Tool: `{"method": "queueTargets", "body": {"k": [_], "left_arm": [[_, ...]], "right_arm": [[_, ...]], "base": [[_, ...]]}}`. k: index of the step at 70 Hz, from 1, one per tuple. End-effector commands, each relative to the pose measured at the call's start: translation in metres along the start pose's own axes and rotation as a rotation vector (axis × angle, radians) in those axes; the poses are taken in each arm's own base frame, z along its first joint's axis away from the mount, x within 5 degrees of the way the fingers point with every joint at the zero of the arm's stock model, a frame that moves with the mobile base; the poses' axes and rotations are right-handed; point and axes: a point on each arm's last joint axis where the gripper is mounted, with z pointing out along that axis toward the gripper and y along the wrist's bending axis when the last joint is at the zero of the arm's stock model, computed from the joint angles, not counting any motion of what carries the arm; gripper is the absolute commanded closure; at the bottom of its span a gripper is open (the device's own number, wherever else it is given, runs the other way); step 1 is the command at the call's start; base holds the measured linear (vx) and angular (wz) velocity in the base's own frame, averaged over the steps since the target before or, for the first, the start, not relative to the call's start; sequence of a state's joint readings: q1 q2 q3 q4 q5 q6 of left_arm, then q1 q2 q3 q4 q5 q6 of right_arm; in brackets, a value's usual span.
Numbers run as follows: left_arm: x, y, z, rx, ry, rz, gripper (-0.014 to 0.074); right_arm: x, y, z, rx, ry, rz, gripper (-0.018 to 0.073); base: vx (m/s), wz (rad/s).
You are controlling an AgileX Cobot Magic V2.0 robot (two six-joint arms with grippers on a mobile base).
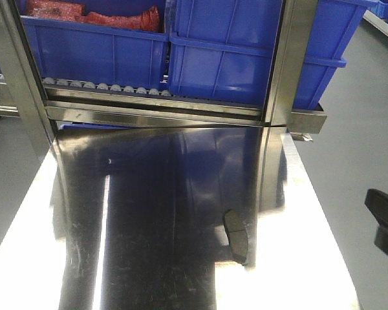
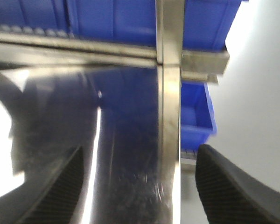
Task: Move and align brake pads A on conveyor
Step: 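Lower the right gripper onto the remaining brake pad and grasp it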
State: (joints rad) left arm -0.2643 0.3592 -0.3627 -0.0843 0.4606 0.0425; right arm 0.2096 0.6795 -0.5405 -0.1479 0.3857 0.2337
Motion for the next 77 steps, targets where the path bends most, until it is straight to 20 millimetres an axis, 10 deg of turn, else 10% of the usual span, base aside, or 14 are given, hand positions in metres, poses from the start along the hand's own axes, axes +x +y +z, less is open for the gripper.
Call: {"method": "queueTargets", "body": {"k": [1,40,77], "left_arm": [[-0.017,-0.001,-0.004,0.004,-0.119,-0.003,0.0603],[-0.017,-0.001,-0.004,0.004,-0.119,-0.003,0.0603],[-0.017,-0.001,-0.004,0.004,-0.119,-0.003,0.0603]], "right_arm": [[-0.028,0.003,0.01,0.009,0.04,-0.011,0.0078],[-0.03,0.024,0.113,-0.105,0.536,-0.037,0.0078],[-0.031,0.121,0.184,-0.151,0.724,-0.191,0.0078]], "base": [[0.0,0.0],[0.0,0.0],[0.0,0.0]]}}
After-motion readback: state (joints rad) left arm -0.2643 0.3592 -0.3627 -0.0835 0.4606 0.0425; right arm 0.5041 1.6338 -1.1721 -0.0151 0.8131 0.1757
